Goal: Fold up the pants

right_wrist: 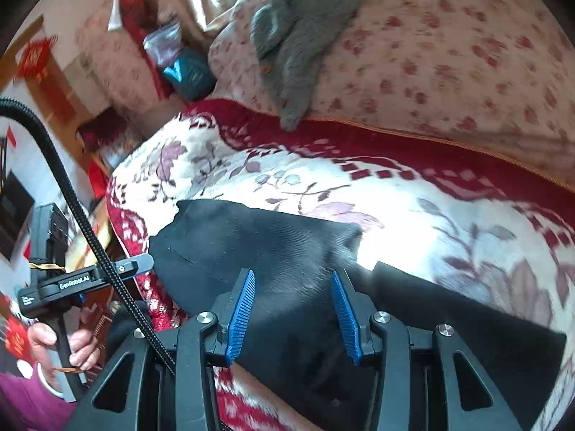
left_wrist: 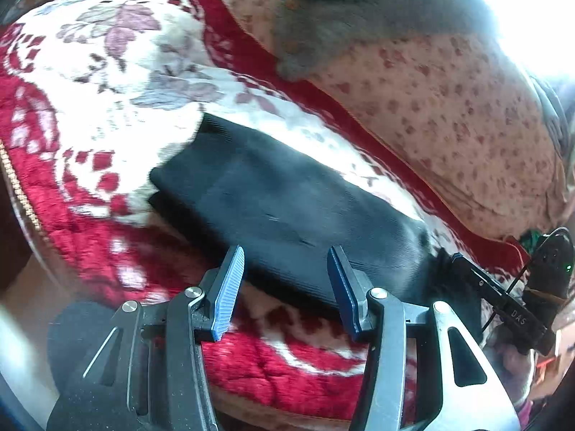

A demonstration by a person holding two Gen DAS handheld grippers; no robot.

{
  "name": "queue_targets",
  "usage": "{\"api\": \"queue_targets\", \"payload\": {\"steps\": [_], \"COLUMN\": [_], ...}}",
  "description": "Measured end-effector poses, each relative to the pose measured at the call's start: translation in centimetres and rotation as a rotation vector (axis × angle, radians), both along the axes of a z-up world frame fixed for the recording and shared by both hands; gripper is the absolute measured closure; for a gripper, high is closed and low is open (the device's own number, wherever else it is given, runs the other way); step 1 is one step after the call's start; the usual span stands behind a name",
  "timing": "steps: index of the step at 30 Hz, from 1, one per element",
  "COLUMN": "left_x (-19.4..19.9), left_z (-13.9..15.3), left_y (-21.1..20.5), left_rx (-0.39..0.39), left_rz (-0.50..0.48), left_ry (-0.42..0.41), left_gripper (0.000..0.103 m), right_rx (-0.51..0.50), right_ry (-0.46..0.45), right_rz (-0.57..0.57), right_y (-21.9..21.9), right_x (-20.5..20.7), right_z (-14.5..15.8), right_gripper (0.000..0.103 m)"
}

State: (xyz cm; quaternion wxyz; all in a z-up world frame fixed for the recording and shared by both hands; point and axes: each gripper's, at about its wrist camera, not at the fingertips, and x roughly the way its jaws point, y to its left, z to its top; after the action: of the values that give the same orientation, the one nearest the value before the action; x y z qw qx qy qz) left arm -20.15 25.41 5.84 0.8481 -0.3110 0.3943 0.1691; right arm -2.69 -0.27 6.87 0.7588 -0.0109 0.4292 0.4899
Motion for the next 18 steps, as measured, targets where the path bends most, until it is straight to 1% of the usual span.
{"api": "queue_targets", "payload": {"steps": [5,7,14,18], "left_x": [-0.9,-0.8,-1.5,-1.4], "left_z": [-0.8,-1.0,-1.4,-1.5], "left_y": [1.2,1.3,1.9,2.2], "left_rx": [-0.021,-0.032,-0.068,-0.085], "left_rz": [0.035,0.039,0.042,0.047], "left_ry": [0.012,0.013,-0.007,-0.015], "left_gripper": [0.055,0.055,0.055,0.055], "right_rx": [-0.077,-0.083,-0.109,-0.117], "right_ry": [-0.065,-0.08,-0.106,-0.1], "right_rz": [0.048,0.062,0.089,0.099], "right_y": [3.5,4.4,6.5,7.2], "right_x": [-1.1,-1.4,-2.1,-2.2], "right_z": [0.2,0.3,0.4,0.2], "right_gripper": [0.06,0.06,0.059,0.058]}}
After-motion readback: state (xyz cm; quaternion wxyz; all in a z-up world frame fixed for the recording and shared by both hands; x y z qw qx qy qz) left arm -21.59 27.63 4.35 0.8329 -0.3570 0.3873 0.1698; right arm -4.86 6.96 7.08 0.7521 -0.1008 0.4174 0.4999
